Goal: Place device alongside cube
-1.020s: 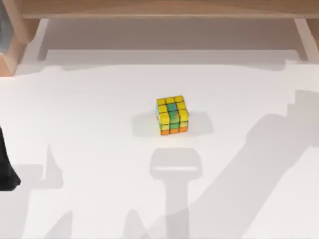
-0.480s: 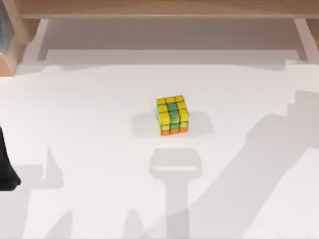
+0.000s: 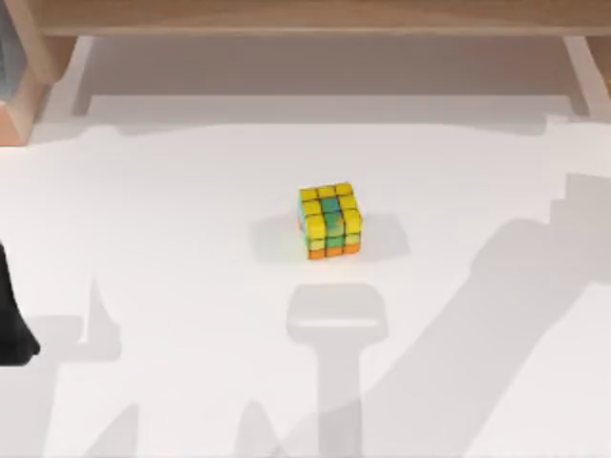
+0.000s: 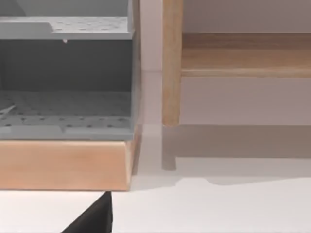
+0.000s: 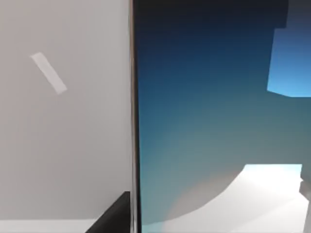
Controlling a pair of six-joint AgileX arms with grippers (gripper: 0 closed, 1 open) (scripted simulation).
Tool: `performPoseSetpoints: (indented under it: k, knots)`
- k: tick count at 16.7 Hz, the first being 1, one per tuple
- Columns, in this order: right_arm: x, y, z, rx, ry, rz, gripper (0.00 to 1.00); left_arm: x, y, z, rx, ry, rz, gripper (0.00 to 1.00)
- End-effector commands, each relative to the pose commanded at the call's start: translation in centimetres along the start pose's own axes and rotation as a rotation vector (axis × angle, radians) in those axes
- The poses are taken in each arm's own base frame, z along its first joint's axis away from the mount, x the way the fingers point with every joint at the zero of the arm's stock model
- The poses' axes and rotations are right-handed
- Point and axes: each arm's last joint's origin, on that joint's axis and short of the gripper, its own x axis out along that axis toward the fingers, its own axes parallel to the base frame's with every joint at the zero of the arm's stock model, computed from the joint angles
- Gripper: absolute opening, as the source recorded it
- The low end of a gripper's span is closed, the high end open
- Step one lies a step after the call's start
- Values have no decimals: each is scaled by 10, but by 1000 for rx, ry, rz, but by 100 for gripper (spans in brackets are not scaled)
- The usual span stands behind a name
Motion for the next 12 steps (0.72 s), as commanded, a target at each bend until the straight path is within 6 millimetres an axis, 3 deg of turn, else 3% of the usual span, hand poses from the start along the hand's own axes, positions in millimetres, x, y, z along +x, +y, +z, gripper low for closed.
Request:
performPoseSetpoints:
  k: [5,6,12]
  knots:
    - [0,0,0,0,0,0,0,0,0,0,0,0,0,100]
    - [-11,3,1,7,-10,-1,0,0,0,0,0,0,0,100]
    - [-31,3,1,7,-10,-1,0,0,0,0,0,0,0,100]
